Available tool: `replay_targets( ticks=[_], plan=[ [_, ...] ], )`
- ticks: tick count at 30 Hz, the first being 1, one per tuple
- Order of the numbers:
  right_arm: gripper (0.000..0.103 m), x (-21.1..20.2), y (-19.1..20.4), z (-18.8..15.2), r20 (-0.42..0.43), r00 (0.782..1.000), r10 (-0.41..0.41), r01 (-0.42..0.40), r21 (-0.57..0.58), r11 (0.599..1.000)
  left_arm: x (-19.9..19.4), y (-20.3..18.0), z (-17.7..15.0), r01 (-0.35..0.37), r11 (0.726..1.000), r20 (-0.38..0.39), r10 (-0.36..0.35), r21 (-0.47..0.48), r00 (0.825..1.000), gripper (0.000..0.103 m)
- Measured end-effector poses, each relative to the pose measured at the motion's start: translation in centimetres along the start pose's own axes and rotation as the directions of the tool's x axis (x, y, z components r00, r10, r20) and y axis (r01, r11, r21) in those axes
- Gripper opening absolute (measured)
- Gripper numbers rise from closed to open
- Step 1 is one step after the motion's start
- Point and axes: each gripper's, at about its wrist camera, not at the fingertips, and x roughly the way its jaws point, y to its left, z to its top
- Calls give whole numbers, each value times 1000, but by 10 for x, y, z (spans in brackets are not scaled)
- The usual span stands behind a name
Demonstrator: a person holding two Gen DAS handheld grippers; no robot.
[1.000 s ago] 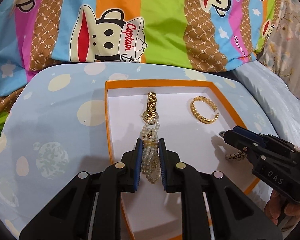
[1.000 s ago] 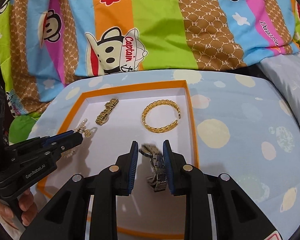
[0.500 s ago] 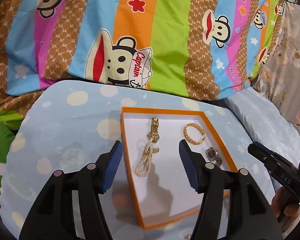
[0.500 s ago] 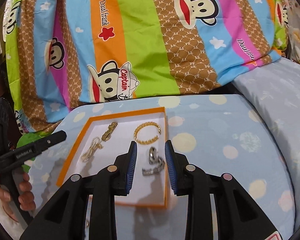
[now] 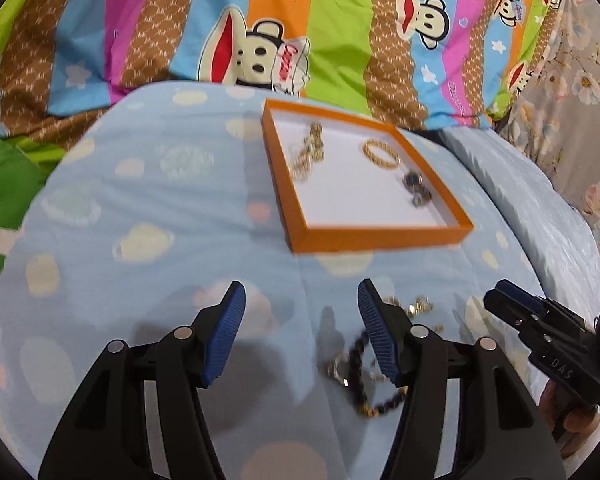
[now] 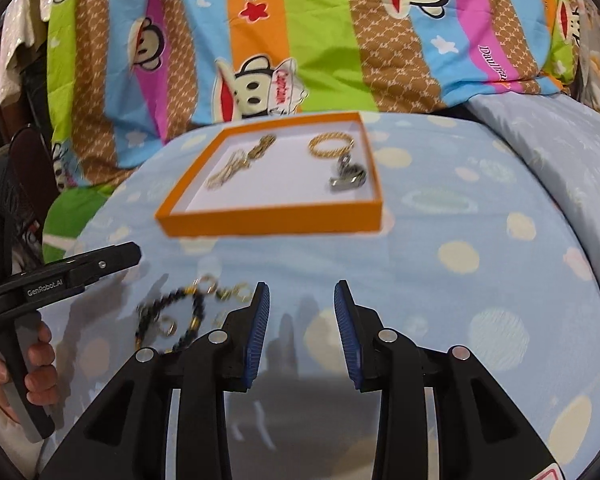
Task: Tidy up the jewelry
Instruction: 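Grasp a gold earring with the right tool while the left tool grasps the black bead bracelet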
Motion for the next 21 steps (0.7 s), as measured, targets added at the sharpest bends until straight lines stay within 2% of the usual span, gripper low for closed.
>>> replay_targets(
  ticks=[11, 14, 21],
  plan=[
    [33, -10, 11, -36, -33, 999, 10, -10, 24, 1000, -11, -27, -40, 15, 999, -37, -13, 52, 999, 56],
    [33, -8, 12, -38, -42, 999, 12, -11, 27, 1000, -9, -31, -48, 10, 998, -56, -7, 55, 998, 56],
    [33, -7, 9, -38, -44, 999, 19, -17, 44, 999, -8, -38, -51, -26, 997, -39, 29, 73, 999, 56]
  ],
)
